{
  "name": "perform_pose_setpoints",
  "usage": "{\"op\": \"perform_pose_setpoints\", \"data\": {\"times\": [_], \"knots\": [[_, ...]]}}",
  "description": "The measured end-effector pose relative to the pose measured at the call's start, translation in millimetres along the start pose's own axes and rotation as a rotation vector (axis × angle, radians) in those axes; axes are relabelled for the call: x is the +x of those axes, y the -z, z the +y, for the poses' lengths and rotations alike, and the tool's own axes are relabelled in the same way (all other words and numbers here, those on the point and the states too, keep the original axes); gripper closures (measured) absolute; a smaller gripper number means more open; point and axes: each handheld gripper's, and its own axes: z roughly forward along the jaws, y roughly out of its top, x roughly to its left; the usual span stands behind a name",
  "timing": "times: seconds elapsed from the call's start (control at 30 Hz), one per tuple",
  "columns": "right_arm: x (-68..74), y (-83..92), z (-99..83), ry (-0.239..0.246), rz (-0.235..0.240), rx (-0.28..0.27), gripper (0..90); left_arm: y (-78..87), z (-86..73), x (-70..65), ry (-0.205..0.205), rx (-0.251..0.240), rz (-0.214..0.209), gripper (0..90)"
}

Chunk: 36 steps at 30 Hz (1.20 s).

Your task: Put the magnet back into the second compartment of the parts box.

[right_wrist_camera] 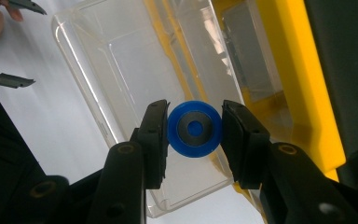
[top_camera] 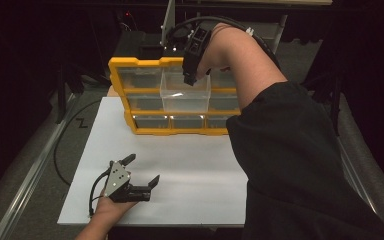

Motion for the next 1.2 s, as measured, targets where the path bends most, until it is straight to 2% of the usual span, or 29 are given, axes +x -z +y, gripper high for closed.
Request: {"op": "perform_pose_setpoints", "data": {"times": [0.07,0.13,0.23,0.43,0.63,1.2], "knots": [[-0.7,0.6,-0.5,-0.003,0.003,-0.001,60.8,0.1,0.1,0.0,0.000,-0.001,0.000,0.1],[-2.8,2.0,-0.8,-0.030,-0.001,-0.004,51.5,0.0,0.0,0.1,0.000,-0.001,0.000,0.1],[-2.7,6.1,-3.3,-0.039,-0.009,-0.005,46.4,-0.1,-0.2,0.4,0.001,0.001,0.002,0.1],[1.7,15.0,-17.0,-0.040,-0.020,-0.002,45.3,-0.9,-0.5,0.2,0.001,0.004,0.001,0.1],[8.6,21.0,-39.1,-0.050,-0.020,0.013,45.3,-1.3,-0.4,-0.4,0.000,0.004,0.003,0.1],[21.0,1.1,-94.4,-0.075,0.000,0.046,44.5,-2.6,-0.9,0.4,0.000,0.012,0.015,0.1]]}}
